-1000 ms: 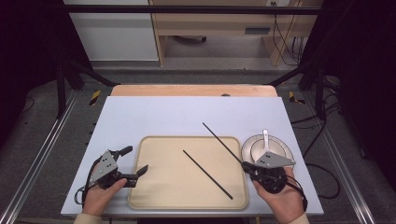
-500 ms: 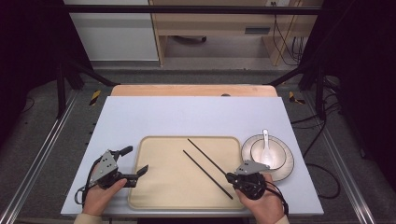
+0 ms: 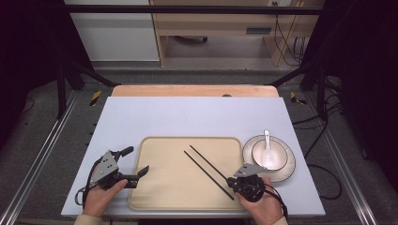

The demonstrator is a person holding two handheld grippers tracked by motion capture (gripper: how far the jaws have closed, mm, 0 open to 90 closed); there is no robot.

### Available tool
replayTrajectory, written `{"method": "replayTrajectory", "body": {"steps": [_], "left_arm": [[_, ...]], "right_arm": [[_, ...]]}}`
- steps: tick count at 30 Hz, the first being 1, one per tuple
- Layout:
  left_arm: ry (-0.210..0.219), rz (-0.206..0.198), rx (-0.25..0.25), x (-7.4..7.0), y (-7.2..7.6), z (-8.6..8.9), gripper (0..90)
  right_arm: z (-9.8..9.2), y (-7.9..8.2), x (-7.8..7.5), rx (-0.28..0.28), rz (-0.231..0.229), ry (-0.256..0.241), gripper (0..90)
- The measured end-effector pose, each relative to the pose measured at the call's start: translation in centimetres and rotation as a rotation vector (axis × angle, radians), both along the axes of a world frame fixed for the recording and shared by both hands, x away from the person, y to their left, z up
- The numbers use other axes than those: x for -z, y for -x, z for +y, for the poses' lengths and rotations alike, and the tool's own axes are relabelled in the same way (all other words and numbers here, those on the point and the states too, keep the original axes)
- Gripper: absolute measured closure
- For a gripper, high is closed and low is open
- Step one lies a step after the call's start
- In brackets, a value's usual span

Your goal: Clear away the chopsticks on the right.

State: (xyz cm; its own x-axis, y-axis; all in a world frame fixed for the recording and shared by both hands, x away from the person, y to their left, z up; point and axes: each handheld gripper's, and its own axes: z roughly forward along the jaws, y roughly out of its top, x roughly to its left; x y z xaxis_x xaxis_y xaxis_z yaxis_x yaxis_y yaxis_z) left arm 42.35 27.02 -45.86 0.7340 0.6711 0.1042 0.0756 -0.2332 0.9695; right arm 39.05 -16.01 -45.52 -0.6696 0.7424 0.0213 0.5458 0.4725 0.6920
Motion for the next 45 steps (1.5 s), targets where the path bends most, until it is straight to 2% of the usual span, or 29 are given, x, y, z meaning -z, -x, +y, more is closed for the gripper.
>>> {"method": "replayTrajectory", "body": {"steps": [12, 13, 19, 20, 28, 32, 38, 39, 41, 42, 43, 44, 45], "left_arm": [[-0.005, -0.001, 0.001, 0.0, 0.0, 0.0, 9.4], [-0.006, 0.000, 0.002, 0.0, 0.0, 0.0, 9.4], [-0.005, -0.001, 0.001, 0.0, 0.0, 0.0, 9.4], [0.000, 0.000, 0.002, 0.0, 0.0, 0.0, 9.3], [0.000, 0.000, 0.004, 0.0, 0.0, -0.1, 9.3], [0.000, 0.001, 0.005, 0.0, 0.0, -0.1, 9.3], [0.014, 0.002, 0.017, -0.3, 0.2, -0.3, 9.9], [0.007, 0.009, 0.016, -0.4, 0.2, -0.5, 10.6], [0.000, 0.020, 0.016, -0.5, 0.3, -0.7, 12.7], [0.000, 0.020, 0.016, -0.5, 0.3, -0.7, 14.4], [-0.007, 0.025, 0.017, -0.5, 0.3, -0.8, 15.5], [-0.011, 0.034, 0.021, -0.6, 0.4, -1.0, 15.5], [-0.011, 0.044, 0.026, -0.8, 0.4, -1.2, 16.7]], "right_arm": [[0.4, -0.1, 0.7, -0.005, 0.024, 0.001, 85.5], [0.6, -0.1, 0.8, -0.004, 0.036, -0.013, 85.4], [1.2, -0.5, 1.1, -0.007, 0.045, -0.023, 85.4], [1.1, -0.6, 1.2, -0.017, 0.035, -0.015, 85.4], [1.3, -0.5, 1.4, -0.008, 0.070, -0.023, 85.2], [1.2, -0.3, 1.4, -0.030, 0.060, -0.031, 82.2], [0.9, 0.2, 1.0, -0.028, 0.029, -0.051, 76.6], [0.7, 0.2, 0.9, -0.024, 0.005, -0.064, 73.2], [0.6, 0.2, 0.8, -0.019, -0.015, -0.083, 67.8], [0.6, 0.2, 0.8, -0.019, -0.015, -0.083, 67.8], [0.5, 0.0, 0.7, -0.015, -0.038, -0.098, 60.4], [0.5, 0.0, 0.7, -0.015, -0.038, -0.098, 60.4], [0.5, -0.1, 0.7, -0.017, -0.047, -0.113, 56.0]]}}
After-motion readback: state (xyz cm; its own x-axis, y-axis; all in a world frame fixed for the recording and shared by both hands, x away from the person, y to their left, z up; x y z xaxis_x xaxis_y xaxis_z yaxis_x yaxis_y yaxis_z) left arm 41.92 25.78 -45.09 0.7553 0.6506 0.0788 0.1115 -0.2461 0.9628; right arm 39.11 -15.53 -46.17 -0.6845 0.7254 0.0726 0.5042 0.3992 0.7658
